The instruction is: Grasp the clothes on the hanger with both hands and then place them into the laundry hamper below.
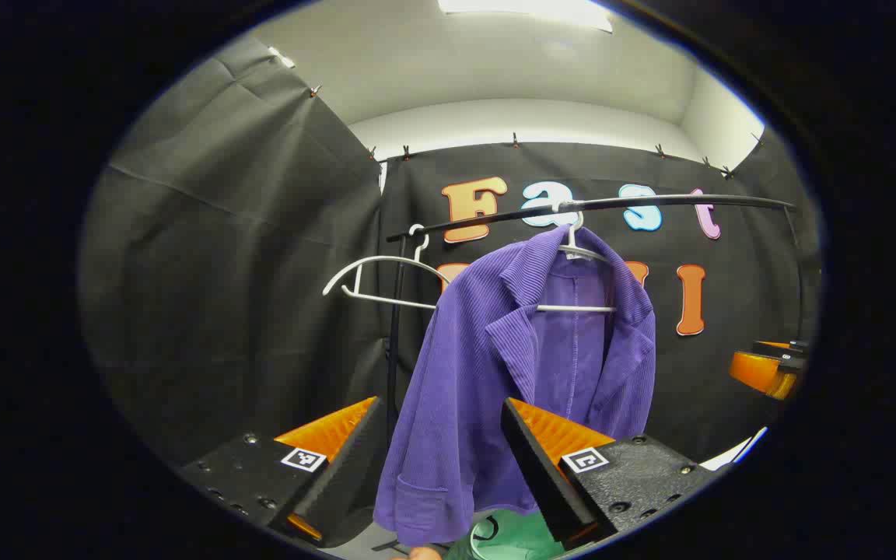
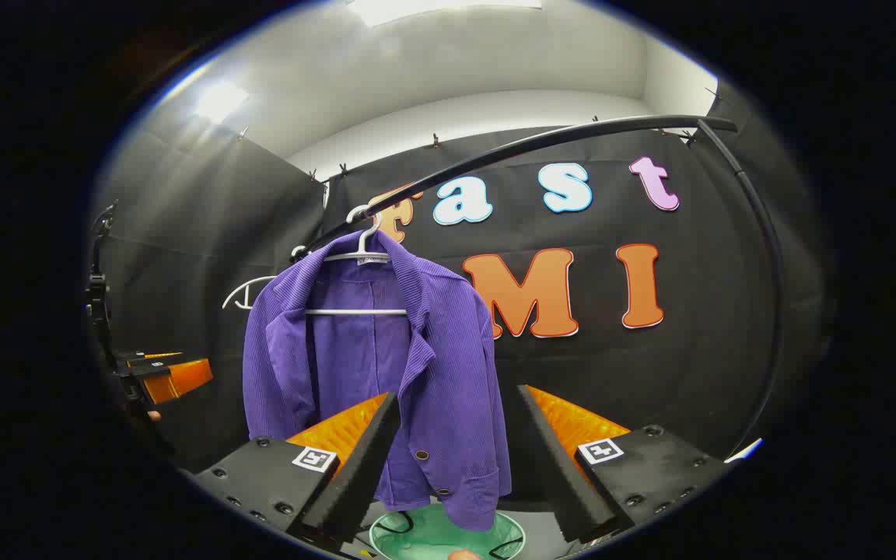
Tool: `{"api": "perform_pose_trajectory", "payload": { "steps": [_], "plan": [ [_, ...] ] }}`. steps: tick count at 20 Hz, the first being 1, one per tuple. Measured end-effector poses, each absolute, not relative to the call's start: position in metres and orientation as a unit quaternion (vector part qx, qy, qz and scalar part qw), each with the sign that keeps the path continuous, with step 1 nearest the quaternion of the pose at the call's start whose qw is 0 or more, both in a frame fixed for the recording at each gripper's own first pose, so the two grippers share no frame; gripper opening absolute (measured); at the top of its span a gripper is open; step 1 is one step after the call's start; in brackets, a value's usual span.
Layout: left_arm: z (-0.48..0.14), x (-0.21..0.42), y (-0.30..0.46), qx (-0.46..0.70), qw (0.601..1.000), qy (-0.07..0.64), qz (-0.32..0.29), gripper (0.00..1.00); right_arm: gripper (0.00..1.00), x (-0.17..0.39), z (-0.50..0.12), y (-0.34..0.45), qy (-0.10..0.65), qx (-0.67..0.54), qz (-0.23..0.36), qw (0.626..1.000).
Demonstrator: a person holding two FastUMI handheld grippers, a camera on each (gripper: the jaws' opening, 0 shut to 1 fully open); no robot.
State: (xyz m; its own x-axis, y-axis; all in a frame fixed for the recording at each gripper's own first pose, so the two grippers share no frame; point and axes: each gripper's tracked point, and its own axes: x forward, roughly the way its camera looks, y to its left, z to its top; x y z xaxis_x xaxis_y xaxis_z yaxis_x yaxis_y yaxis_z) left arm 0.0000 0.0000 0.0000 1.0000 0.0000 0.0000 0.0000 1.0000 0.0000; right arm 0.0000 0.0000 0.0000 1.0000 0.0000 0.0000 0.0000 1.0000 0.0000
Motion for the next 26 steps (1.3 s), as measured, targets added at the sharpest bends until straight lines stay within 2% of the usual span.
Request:
{"api": "perform_pose_trajectory", "payload": {
  "steps": [1, 2, 3, 4, 5, 7, 15, 17, 18, 26],
  "plan": [
    [0.003, -0.003, 0.000, 0.001, 1.000, -0.004, -0.001, 0.92, 0.89, 0.001, 0.000, 0.000, -0.001, 0.000, -0.001, 1.000],
    [0.008, -0.007, 0.001, 0.003, 1.000, -0.011, 0.000, 0.95, 0.89, 0.000, 0.001, -0.002, -0.001, 0.001, -0.002, 1.000],
    [0.011, -0.012, 0.004, 0.008, 1.000, -0.017, 0.005, 0.95, 0.89, 0.000, 0.001, -0.002, -0.001, 0.001, -0.004, 1.000],
    [0.014, -0.016, 0.006, 0.012, 1.000, -0.021, 0.009, 0.91, 0.88, 0.001, 0.000, -0.002, -0.001, 0.001, -0.005, 1.000],
    [0.017, -0.018, 0.007, 0.014, 1.000, -0.025, 0.010, 0.95, 0.88, 0.003, 0.000, -0.001, -0.001, 0.002, -0.005, 1.000],
    [0.018, -0.019, 0.004, 0.017, 0.999, -0.026, 0.008, 0.92, 0.89, 0.005, -0.002, -0.001, 0.000, 0.006, -0.004, 1.000],
    [0.021, -0.023, -0.007, 0.016, 1.000, -0.023, -0.007, 0.92, 0.89, 0.017, -0.007, 0.008, 0.006, 0.006, 0.009, 1.000],
    [0.020, -0.022, -0.010, 0.014, 1.000, -0.020, -0.011, 0.92, 0.98, 0.019, -0.006, 0.008, 0.004, 0.006, 0.009, 1.000],
    [0.020, -0.020, -0.012, 0.014, 1.000, -0.018, -0.013, 0.92, 0.89, 0.020, -0.006, 0.009, 0.004, 0.007, 0.010, 1.000],
    [0.002, 0.003, -0.032, 0.003, 1.000, 0.003, -0.029, 0.92, 0.89, 0.047, -0.021, 0.013, 0.017, 0.017, 0.016, 1.000]
  ]
}}
